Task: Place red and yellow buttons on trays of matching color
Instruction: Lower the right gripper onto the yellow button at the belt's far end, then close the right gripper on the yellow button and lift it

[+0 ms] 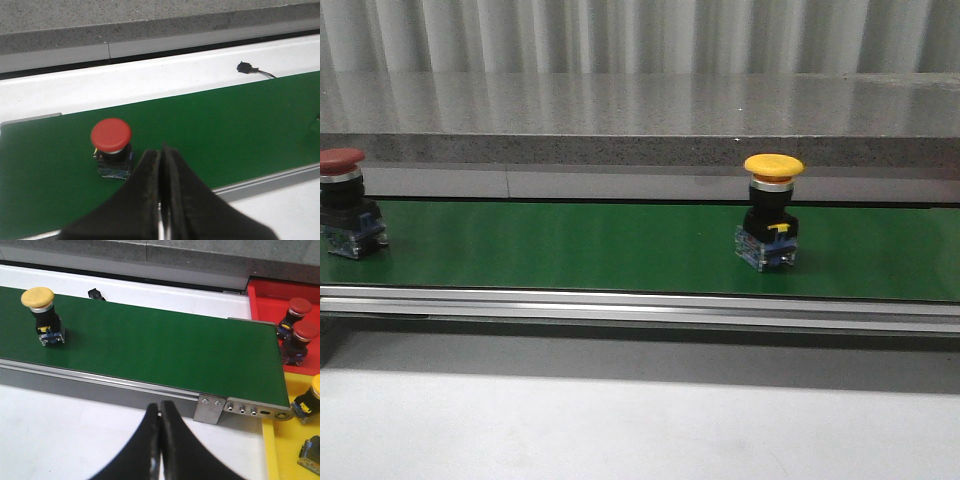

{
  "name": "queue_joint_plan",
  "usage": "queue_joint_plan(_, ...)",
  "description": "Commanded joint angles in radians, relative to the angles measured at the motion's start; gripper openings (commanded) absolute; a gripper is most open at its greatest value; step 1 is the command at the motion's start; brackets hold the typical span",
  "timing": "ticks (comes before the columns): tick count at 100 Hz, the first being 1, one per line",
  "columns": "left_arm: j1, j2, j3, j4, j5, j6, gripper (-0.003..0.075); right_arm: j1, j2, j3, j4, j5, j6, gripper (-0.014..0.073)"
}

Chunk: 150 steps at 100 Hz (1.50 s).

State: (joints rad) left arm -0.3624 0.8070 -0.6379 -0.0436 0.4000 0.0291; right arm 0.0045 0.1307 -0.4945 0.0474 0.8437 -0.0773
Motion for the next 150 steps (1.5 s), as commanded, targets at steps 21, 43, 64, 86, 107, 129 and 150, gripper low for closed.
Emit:
queue_joint_plan(21,-0.010,-0.105,0.023,-0.027,-0.091,-0.001,-0.0020,0.023,0.138,-0.108,0.000,-0.054,-0.008,-0.0065)
queue_joint_plan(43,-0.010,-0.110,0.023,-0.023,-0.098,-0.001,-0.0020,0.086,0.461,-0.275,0.001,0.042,-0.008,0.0139)
queue_joint_plan(64,-0.010,-0.110,0.023,-0.023,-0.098,-0.001,-0.0020,0.122,0.742,-0.427,0.079,0.076,-0.008,0.0659)
queue_joint_plan(86,-0.010,-0.110,0.023,-0.023,-0.098,-0.001,-0.0020,0.122,1.002,-0.544,0.102,0.159,-0.009,0.0624)
queue_joint_plan(107,-0.010,-0.110,0.023,-0.023,-0.098,-0.001,-0.0020,0.122,1.172,-0.603,0.106,0.127,-0.021,0.0624)
queue_joint_plan(129,-0.010,-0.110,0.023,-0.023,-0.098,-0.001,-0.0020,0.119,1.293,-0.639,0.106,0.042,-0.054,0.0624)
queue_joint_plan(150,-0.010,-0.110,0.023,-0.023,-0.098,-0.001,-0.0020,0.105,1.357,-0.654,0.099,-0.002,-0.055,0.0363)
